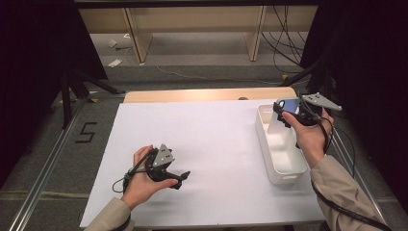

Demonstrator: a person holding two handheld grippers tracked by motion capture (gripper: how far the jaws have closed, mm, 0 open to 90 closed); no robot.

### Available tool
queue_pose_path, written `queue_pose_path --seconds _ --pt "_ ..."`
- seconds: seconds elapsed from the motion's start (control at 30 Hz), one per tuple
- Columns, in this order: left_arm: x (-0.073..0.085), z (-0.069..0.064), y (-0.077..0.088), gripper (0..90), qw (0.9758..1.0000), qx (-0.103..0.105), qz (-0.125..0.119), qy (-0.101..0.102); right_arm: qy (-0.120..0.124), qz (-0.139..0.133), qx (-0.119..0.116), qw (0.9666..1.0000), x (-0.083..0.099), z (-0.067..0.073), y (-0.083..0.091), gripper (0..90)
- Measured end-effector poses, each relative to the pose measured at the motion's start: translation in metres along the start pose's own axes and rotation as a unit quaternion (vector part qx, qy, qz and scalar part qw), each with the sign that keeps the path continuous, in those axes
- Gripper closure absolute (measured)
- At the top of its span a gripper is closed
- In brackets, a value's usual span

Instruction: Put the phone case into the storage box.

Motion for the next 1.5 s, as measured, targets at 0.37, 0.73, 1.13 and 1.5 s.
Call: queue_pose_path --seconds 0.37,0.73,1.13,1.5 --pt "0.000 0.000 0.000 2.0 1.0000 0.000 -0.001 -0.001 -0.004 0.003 0.001 1.0000 0.001 -0.002 -0.003 17.9" --pt "-0.001 -0.001 0.000 2.2 1.0000 -0.001 -0.001 -0.002 -0.004 0.006 0.002 1.0000 0.000 -0.003 -0.006 18.0" --pt "-0.001 -0.001 -0.001 2.2 1.0000 -0.001 -0.001 -0.004 -0.004 0.008 0.004 1.0000 0.000 -0.005 -0.010 17.9" --pt "-0.001 -0.001 -0.001 2.1 1.0000 -0.001 -0.002 -0.003 -0.006 0.010 0.006 0.9999 0.000 -0.007 -0.013 17.9"
Point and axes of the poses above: each handheld gripper's, and its own axes: y roughly backward along the jaws, x roughly out of its underside, z roughly to its left, the point moved 2 cm from there along -y, roughly forward along the jaws, and after that the axes turned 15 degrees about -x, right-handed, at the moved point
